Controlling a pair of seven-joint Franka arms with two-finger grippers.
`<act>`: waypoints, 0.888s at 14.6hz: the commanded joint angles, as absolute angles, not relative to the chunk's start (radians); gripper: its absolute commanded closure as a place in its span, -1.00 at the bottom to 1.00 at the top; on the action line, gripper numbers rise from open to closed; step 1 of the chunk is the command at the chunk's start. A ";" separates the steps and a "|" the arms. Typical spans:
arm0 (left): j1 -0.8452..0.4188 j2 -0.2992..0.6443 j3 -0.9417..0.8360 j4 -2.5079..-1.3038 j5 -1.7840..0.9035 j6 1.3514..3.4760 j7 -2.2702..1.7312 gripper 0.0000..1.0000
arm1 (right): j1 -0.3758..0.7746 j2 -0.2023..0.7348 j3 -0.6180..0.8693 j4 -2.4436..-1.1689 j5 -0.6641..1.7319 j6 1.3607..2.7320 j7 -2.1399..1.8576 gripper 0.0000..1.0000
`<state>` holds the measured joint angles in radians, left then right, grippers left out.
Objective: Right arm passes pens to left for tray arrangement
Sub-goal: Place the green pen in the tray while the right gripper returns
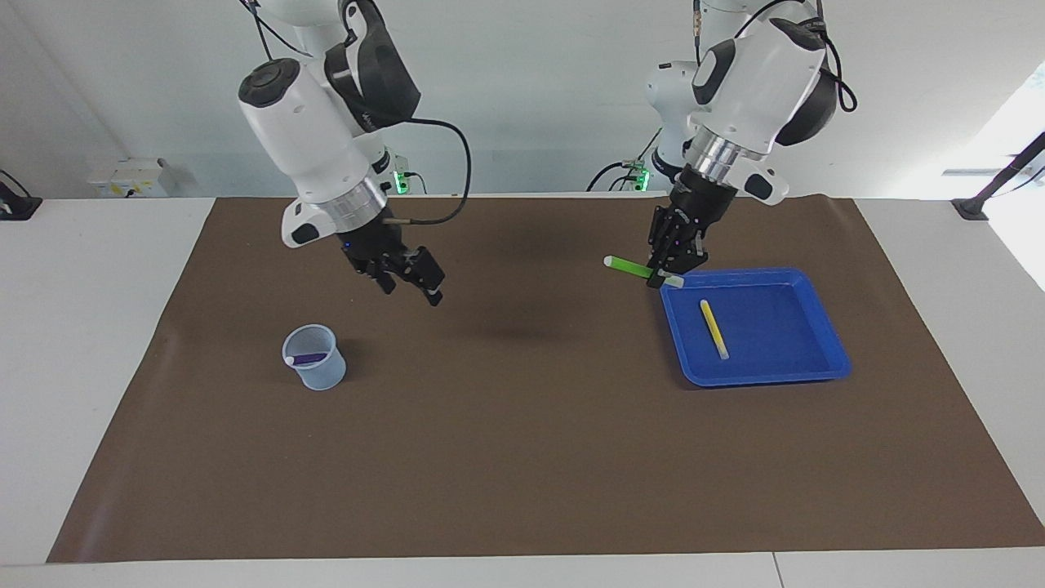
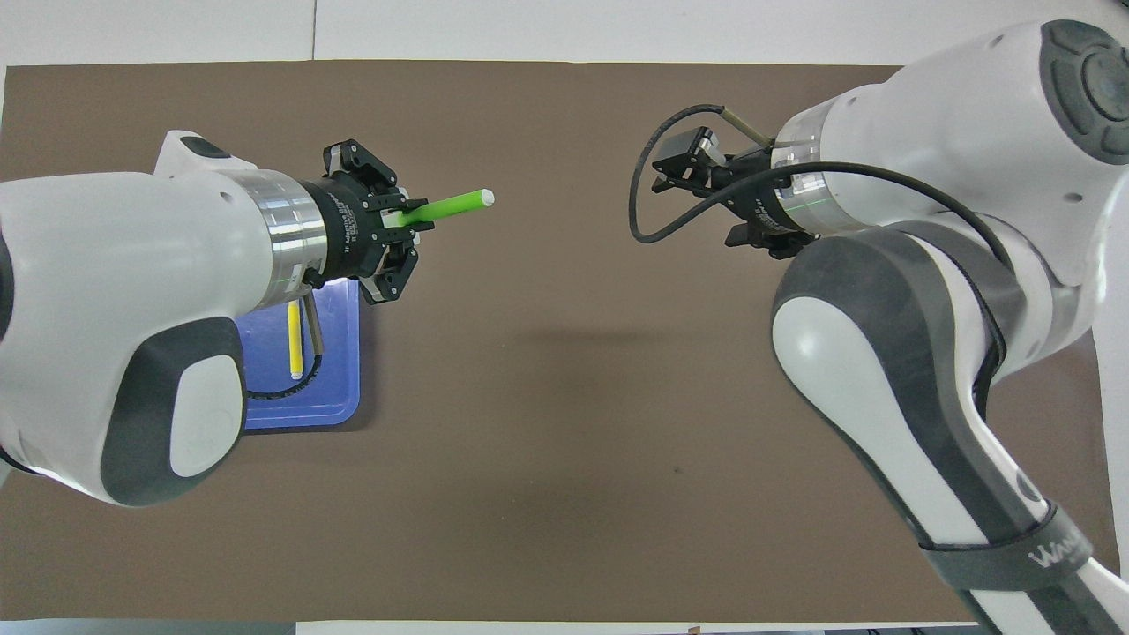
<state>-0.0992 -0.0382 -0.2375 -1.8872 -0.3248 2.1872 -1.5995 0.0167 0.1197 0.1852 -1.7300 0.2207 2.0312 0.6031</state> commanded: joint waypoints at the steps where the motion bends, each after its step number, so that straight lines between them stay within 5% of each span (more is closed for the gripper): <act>1: 0.007 -0.066 -0.241 -1.943 -0.365 2.106 -1.274 1.00 | 0.009 0.032 0.102 -1.929 0.183 2.176 0.433 -1.00; 4: 0.093 -0.035 -0.238 -1.960 -0.365 2.050 -0.940 1.00 | 0.006 0.055 0.061 -1.967 0.094 2.235 0.393 -0.98; 13: 0.261 0.204 -0.235 -1.982 -0.111 2.115 -0.137 1.00 | -0.005 0.149 -0.011 -2.039 -0.008 2.451 0.296 -0.48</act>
